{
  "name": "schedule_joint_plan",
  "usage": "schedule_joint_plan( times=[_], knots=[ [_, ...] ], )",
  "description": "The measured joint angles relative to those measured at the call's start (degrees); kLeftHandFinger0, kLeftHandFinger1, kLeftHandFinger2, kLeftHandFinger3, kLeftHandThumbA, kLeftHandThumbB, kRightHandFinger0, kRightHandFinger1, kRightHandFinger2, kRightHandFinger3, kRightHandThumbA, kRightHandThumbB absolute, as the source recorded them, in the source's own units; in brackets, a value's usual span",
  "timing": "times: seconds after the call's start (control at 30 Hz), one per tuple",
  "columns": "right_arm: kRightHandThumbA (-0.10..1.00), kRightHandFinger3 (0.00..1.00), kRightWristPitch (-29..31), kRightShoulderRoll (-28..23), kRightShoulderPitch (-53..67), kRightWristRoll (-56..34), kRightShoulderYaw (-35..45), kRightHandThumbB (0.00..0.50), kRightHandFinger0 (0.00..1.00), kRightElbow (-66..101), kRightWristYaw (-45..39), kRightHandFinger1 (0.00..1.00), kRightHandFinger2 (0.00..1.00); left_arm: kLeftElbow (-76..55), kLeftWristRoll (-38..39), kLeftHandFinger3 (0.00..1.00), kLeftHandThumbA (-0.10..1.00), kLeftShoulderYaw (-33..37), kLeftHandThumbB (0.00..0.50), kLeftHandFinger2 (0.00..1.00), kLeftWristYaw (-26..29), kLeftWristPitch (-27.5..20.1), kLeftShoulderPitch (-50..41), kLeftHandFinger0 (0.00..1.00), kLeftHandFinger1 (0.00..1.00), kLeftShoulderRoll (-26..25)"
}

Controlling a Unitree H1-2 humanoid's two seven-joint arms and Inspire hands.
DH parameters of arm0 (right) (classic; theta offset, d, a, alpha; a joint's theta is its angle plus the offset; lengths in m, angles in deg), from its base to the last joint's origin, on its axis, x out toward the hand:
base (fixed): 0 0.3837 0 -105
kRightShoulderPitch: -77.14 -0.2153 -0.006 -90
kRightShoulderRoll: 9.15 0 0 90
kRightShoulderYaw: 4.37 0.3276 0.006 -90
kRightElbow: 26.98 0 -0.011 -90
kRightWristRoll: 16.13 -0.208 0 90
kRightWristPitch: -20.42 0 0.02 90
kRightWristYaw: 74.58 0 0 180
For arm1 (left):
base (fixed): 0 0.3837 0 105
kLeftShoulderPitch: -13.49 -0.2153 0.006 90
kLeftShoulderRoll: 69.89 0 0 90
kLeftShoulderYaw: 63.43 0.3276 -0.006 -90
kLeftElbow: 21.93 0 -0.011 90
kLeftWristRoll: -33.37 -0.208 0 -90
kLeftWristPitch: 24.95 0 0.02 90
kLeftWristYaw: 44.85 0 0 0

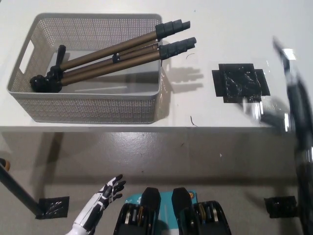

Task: The robot uses its right hand to pick the tripod on the desk and places it into a rectangular container on the left.

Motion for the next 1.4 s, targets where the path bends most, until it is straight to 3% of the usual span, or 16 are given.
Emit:
schedule_joint_plan(
  times=[0.13, 0.23, 0.27, 0.4, 0.73, 1.4],
  knots=[
    [0.95, 1.00, 2.9, 1.9, 11.8, -3.3, -0.3, 0.282, 1.00, 0.6, 0.0, 1.00, 1.00, 0.3, 0.0, 1.00, 1.00, -0.9, 0.500, 1.00, 0.1, 0.0, 1.6, 1.00, 1.00, 0.0],
    [0.93, 1.00, 5.3, 4.6, 17.2, -7.2, -1.0, 0.224, 1.00, -1.2, -0.6, 1.00, 1.00, 0.6, 0.1, 1.00, 1.00, -2.2, 0.500, 1.00, 0.4, 0.1, 3.6, 1.00, 1.00, 0.0],
    [0.95, 1.00, 5.6, 5.0, 17.5, -7.9, -1.3, 0.230, 1.00, -1.8, -0.9, 1.00, 1.00, 0.6, 0.1, 1.00, 1.00, -2.4, 0.500, 1.00, 0.5, 0.1, 4.0, 1.00, 1.00, 0.0],
    [1.00, 1.00, 6.8, 6.4, 17.5, -11.2, -3.5, 0.283, 1.00, -6.0, -2.9, 1.00, 1.00, 0.6, 0.6, 1.00, 1.00, -3.1, 0.500, 1.00, 0.5, 0.1, 5.4, 1.00, 1.00, 0.2],
    [1.00, 1.00, 6.6, 6.6, 13.5, -19.9, -3.9, 0.198, 1.00, -13.4, -8.1, 1.00, 1.00, 1.0, 0.6, 1.00, 1.00, -3.9, 0.500, 1.00, 0.6, 0.4, 6.7, 1.00, 1.00, 0.2],
    [1.00, 1.00, 6.3, 6.0, 9.6, -23.9, -3.9, 0.177, 1.00, -16.3, -12.8, 1.00, 1.00, 1.1, 1.3, 1.00, 1.00, -4.9, 0.500, 1.00, 0.5, 0.8, 8.0, 1.00, 1.00, 0.5]
  ],
)
